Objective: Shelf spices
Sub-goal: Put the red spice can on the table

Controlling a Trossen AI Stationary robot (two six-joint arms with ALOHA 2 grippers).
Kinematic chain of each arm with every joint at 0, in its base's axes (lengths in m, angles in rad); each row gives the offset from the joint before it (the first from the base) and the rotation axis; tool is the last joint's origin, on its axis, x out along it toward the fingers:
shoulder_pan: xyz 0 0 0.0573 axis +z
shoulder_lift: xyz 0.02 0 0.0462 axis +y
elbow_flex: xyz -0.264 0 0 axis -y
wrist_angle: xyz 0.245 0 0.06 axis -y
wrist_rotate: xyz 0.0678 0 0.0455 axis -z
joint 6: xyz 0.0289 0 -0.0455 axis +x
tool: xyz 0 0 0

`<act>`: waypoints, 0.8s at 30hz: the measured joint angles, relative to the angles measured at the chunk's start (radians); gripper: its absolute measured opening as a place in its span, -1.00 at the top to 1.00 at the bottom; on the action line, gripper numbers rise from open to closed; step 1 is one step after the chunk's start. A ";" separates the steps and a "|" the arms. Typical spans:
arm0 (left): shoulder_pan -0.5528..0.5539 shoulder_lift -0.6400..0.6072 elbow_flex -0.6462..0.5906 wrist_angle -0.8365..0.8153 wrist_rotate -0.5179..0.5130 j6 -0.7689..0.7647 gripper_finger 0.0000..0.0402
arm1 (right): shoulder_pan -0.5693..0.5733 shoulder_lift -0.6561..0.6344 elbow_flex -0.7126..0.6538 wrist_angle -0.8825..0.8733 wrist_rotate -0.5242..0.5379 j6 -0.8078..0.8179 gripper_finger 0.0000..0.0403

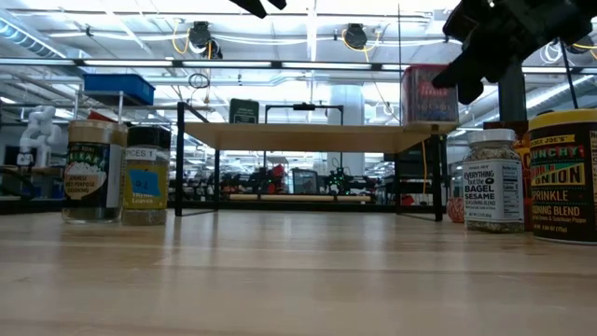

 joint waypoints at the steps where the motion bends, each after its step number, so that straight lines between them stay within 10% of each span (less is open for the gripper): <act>1: 0.000 0.000 0.000 -0.002 0.000 0.000 -0.57 | 0.000 0.009 0.000 0.000 -0.001 -0.005 -0.06; 24: -0.010 0.000 0.000 -0.029 0.000 -0.027 -0.57 | 0.278 0.184 0.000 0.033 0.281 0.060 -0.06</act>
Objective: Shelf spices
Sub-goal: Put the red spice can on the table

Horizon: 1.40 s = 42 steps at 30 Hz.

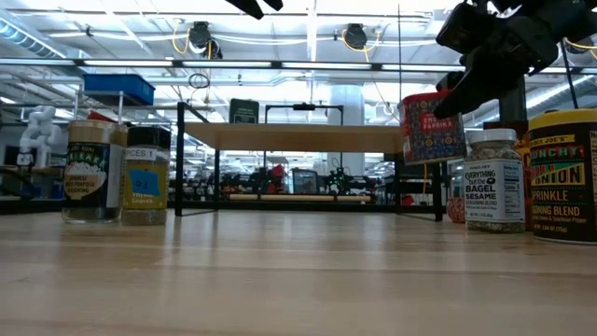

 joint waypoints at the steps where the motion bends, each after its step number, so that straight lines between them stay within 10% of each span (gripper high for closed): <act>1: 0.000 0.000 0.000 0.000 0.000 0.000 -0.57 | 0.009 0.002 0.000 0.002 0.014 0.009 -0.06; 10: 0.000 0.004 -0.101 0.106 0.016 0.008 -0.57 | 0.058 -0.002 0.000 0.033 0.036 0.072 -0.06; 24: -0.004 0.013 -0.518 1.065 0.448 0.184 -0.57 | 0.118 -0.002 0.001 0.103 0.024 0.113 -0.06; 42: 0.011 0.280 -0.571 1.507 0.511 0.235 -0.57 | 0.207 -0.002 0.001 0.268 0.029 0.132 -0.06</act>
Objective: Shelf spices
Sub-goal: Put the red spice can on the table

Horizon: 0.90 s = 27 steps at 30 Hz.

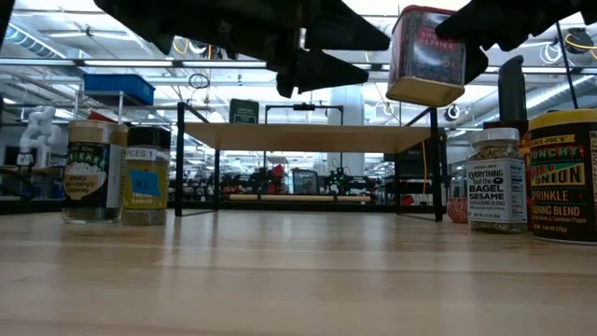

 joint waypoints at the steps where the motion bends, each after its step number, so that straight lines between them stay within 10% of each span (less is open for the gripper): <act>1: 0.002 0.005 0.000 0.010 0.003 -0.012 -0.57 | 0.002 0.000 0.000 0.001 0.001 0.000 -0.06; 27: 0.030 0.083 0.033 0.064 0.031 -0.047 -0.66 | 0.005 0.067 0.000 0.118 0.002 -0.050 -0.06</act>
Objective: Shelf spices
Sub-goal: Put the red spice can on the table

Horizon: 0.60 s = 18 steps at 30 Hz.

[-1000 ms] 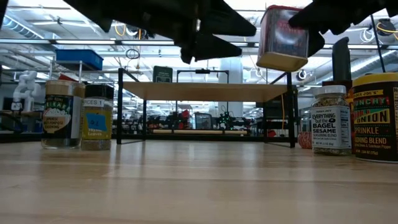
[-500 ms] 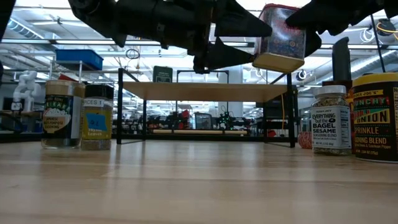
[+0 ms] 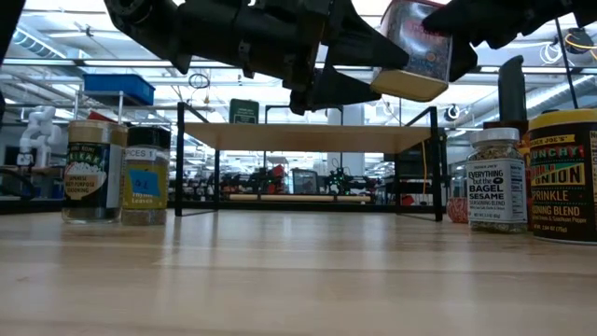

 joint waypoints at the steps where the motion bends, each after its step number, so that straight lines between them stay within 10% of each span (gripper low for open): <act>1: 0.000 0.000 0.000 0.000 0.000 0.000 -0.63 | 0.000 0.000 0.000 0.003 0.000 -0.002 -0.06; 18: 0.001 0.000 0.000 -0.014 0.003 -0.002 -0.35 | -0.001 0.061 0.000 0.043 0.002 -0.022 -0.06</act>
